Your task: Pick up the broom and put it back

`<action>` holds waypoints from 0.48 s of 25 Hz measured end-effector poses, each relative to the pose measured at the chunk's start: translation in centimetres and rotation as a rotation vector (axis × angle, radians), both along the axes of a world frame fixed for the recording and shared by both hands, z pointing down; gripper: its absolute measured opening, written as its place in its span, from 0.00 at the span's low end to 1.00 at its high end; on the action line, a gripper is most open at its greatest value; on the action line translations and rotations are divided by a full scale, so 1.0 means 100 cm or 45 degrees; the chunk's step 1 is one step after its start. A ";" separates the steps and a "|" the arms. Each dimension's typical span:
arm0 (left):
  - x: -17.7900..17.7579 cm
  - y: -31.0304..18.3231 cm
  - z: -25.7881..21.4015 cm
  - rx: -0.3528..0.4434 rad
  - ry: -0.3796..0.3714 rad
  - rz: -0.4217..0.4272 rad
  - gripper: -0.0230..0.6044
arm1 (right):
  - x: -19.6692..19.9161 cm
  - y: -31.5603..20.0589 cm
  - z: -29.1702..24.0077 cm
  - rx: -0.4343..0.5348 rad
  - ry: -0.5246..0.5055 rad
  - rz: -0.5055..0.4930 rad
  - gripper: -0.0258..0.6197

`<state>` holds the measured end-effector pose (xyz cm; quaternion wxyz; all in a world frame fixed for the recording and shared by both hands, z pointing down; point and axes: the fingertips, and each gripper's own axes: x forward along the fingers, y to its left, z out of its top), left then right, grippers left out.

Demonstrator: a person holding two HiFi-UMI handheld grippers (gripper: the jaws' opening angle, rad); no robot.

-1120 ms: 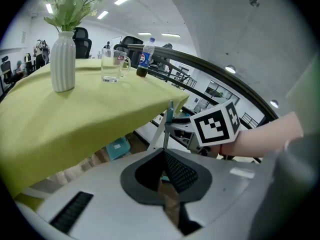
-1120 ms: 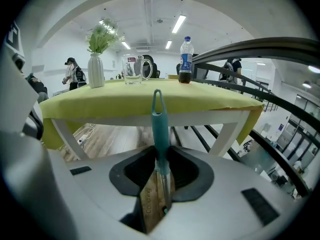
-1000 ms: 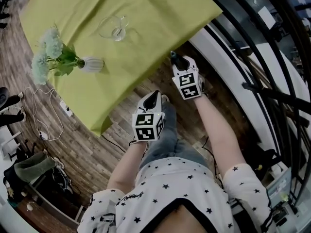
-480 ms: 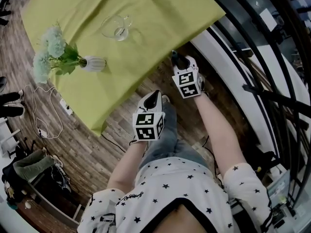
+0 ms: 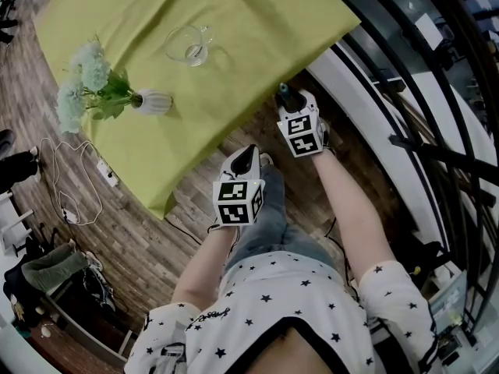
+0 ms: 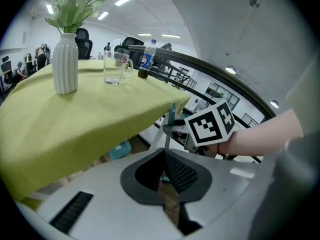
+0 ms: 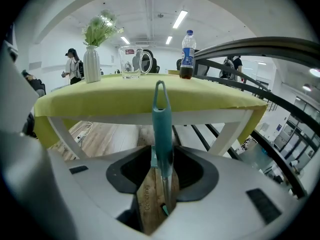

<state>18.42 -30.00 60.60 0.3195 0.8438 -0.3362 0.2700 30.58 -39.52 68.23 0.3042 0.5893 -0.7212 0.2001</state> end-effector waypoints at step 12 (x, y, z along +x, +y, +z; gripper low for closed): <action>-0.004 0.011 -0.008 0.022 0.011 -0.003 0.05 | 0.004 0.011 -0.014 0.047 0.020 0.021 0.28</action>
